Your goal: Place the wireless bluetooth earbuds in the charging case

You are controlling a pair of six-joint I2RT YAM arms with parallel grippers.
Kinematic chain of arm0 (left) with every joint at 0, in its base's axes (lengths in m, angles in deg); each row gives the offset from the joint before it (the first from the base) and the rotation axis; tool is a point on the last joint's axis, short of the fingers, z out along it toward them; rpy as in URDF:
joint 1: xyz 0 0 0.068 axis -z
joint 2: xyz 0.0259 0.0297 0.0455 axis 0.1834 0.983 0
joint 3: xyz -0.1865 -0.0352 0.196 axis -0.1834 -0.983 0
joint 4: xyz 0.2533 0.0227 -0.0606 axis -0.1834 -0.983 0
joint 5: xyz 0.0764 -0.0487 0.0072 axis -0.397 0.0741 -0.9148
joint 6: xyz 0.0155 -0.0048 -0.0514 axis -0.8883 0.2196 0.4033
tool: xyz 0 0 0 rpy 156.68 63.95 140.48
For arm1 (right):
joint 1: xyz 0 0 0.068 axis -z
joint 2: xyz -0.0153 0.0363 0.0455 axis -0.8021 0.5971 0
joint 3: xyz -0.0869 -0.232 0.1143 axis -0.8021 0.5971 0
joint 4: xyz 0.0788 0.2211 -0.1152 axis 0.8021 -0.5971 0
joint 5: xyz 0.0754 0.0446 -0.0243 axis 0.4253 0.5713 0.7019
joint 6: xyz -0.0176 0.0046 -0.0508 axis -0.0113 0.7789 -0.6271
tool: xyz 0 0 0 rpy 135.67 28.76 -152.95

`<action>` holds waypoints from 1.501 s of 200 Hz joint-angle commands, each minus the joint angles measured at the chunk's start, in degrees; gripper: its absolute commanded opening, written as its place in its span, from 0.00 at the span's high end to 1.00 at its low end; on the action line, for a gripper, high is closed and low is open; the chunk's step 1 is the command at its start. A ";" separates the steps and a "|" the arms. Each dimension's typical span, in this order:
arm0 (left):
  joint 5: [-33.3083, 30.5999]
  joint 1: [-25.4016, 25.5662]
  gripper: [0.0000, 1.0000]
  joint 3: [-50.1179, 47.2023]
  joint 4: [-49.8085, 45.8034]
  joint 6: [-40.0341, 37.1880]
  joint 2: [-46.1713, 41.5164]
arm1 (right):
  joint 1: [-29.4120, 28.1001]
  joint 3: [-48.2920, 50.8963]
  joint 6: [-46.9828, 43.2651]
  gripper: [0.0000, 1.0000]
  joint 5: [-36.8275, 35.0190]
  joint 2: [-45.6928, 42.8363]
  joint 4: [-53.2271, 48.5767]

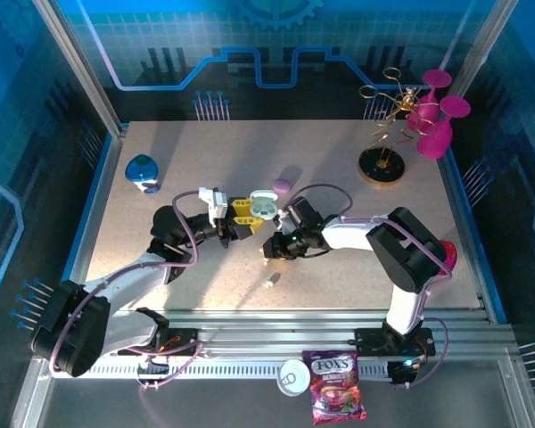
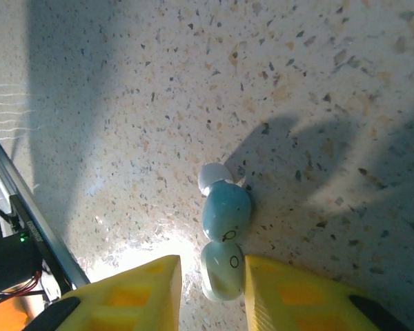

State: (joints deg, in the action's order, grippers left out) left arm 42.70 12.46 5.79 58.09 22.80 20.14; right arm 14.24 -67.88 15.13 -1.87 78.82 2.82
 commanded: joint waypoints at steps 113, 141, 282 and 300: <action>0.44 -0.29 0.80 -0.96 1.29 -0.99 -1.45 | -4.36 -7.42 -6.40 0.74 -9.96 3.68 -15.04; 0.45 -0.33 0.80 -0.99 1.09 -1.05 -1.53 | -4.62 -7.67 -6.32 0.76 -10.27 4.75 -14.81; -0.21 -0.31 0.80 -1.22 1.18 -1.53 -1.89 | -2.43 -6.64 -10.35 0.85 -23.52 -7.20 -25.55; -0.32 -0.42 0.80 -1.21 1.05 -1.65 -1.90 | -0.96 -5.94 -11.50 0.85 -26.18 -9.36 -27.72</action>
State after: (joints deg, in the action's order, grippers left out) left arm 42.66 12.46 5.22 58.07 22.62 19.68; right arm 11.18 -75.07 6.13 -21.65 73.36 -19.19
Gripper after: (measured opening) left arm 0.324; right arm 0.156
